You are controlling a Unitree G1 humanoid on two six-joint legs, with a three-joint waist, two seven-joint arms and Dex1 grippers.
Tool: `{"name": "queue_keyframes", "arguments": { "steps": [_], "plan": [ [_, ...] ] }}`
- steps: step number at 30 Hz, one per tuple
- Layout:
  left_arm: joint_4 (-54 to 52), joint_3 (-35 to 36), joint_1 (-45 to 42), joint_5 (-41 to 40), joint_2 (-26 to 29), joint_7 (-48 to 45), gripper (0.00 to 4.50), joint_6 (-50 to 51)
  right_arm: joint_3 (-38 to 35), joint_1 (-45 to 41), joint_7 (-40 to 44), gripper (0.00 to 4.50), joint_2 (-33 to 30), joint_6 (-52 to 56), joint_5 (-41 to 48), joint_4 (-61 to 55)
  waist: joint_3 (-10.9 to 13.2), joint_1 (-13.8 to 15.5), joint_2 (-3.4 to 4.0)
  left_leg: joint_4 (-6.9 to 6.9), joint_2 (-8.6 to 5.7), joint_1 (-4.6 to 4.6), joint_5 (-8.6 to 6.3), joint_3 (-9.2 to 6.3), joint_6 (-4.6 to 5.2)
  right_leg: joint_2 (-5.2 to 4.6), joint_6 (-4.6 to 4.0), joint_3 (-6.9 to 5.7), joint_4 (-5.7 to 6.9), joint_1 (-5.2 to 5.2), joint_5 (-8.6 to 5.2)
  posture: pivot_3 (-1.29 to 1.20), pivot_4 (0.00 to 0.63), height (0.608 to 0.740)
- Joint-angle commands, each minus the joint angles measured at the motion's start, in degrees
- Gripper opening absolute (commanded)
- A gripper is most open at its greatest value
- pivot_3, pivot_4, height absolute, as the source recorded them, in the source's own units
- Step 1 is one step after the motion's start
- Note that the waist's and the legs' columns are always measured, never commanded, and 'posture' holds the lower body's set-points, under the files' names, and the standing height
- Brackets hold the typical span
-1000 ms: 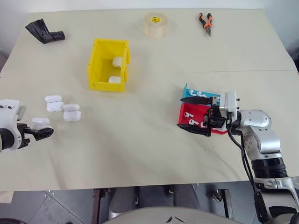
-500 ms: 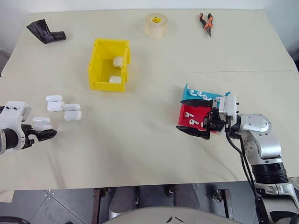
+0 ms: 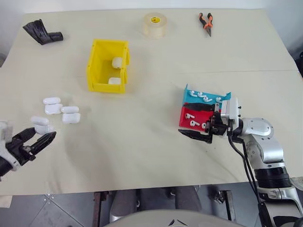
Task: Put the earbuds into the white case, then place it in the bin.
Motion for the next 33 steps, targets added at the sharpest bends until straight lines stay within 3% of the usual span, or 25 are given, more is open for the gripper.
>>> {"name": "queue_keyframes", "arguments": {
  "steps": [1, 10, 17, 20, 24, 33],
  "plan": [
    [-5.3, 0.5, -1.4, -3.0, -4.0, -1.8, 2.96, -9.4, -1.5, -0.7, 0.4, 4.50, -0.8, 0.0, 0.6, 0.7, 0.0, 0.7, -0.01, 0.07, 0.01, 0.01, 0.00, -0.01, 0.00, 0.00, 0.00, 0.01, 0.03, 0.03, 0.00, 0.00, 0.150, 0.740],
    [-8.6, -24.2, -13.0, 3.6, -13.3, 2.2, 2.96, -20.7, -6.4, 1.4, -0.7, 4.50, -5.7, -0.3, 0.4, 1.4, -0.1, 2.2, -0.10, 0.32, -0.11, -0.02, -0.08, -0.06, 0.15, -0.12, 0.00, -0.01, 0.12, 0.10, 0.02, 0.00, 0.150, 0.740],
    [1.3, -41.0, -24.3, 3.1, -19.4, -7.8, 2.96, -28.9, -14.9, 9.6, -4.3, 4.50, -10.4, -0.3, 0.6, -3.1, -0.1, 2.4, -0.05, 0.39, -0.09, -0.03, -0.08, -0.05, 0.15, -0.10, 0.01, -0.06, 0.13, 0.14, 0.02, 0.00, 0.150, 0.740],
    [5.2, -44.4, -27.5, 2.4, -21.4, -11.3, 2.96, -31.9, -18.1, 13.5, -6.0, 4.50, -11.4, 0.3, 0.9, -6.0, -0.1, 2.1, -0.03, 0.38, -0.09, -0.04, -0.08, -0.04, 0.15, -0.10, 0.01, -0.07, 0.11, 0.14, 0.02, 0.00, 0.150, 0.740],
    [16.1, -52.1, -35.3, 3.5, -26.2, -19.7, 2.96, -36.6, -28.0, 25.6, -9.9, 4.50, -11.6, 1.9, 0.9, -13.8, -0.2, 3.5, 0.07, 0.43, -0.09, -0.08, -0.07, -0.08, 0.16, -0.08, 0.01, -0.13, 0.08, 0.16, 0.03, 0.00, 0.150, 0.740],
    [23.1, -56.4, -39.3, 3.8, -30.2, -27.1, 2.96, -43.5, -38.8, 42.9, -16.6, 4.50, -10.3, 7.8, -1.0, -26.5, -0.2, 2.9, 0.05, 0.43, -0.09, -0.06, -0.11, -0.05, 0.23, -0.06, 0.10, -0.08, 0.00, 0.23, 0.07, 0.00, 0.150, 0.740]
  ]
}}
